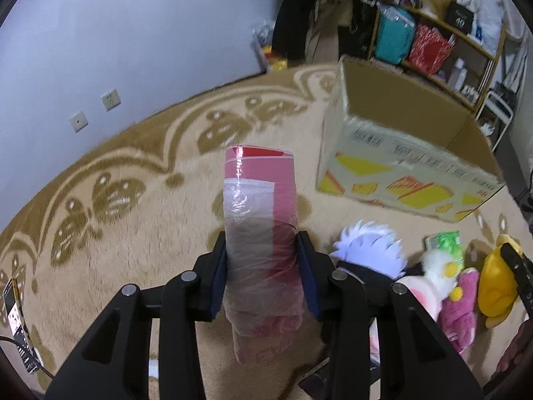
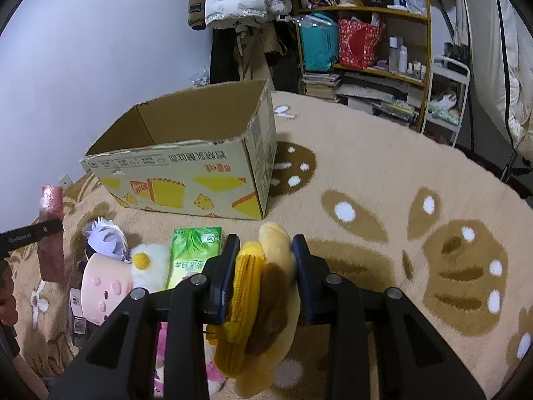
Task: Organize soft objects
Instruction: 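Lift pink roll with left gripper while right gripper carries plush dog toward box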
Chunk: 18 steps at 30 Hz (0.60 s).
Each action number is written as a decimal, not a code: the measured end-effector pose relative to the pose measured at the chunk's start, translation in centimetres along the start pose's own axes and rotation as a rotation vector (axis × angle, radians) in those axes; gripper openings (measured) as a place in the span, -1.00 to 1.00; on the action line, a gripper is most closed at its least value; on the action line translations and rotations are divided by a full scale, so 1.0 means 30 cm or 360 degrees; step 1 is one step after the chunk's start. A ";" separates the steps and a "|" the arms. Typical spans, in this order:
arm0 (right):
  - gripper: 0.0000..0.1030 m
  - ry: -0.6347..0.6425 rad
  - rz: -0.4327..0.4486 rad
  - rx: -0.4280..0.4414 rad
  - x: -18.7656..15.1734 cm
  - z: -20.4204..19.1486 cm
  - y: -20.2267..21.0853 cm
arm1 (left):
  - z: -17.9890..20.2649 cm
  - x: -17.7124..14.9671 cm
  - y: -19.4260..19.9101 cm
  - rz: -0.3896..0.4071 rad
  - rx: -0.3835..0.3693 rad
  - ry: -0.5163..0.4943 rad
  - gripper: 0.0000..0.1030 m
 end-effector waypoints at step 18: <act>-0.37 0.0115 0.0337 -0.0060 0.137 -0.091 0.170 | 0.086 0.090 0.247 0.0440 0.0017 -0.0180 -0.28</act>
Point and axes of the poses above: each gripper's, at about its wrist camera, not at the fingertips, and y roughly against the way its jaws point, z to its right, x to its top, the point moved 2 cm from there along -y, roughly the way its jaws point, and after that the axes turned 13 degrees about -z, right-handed, at the moved point
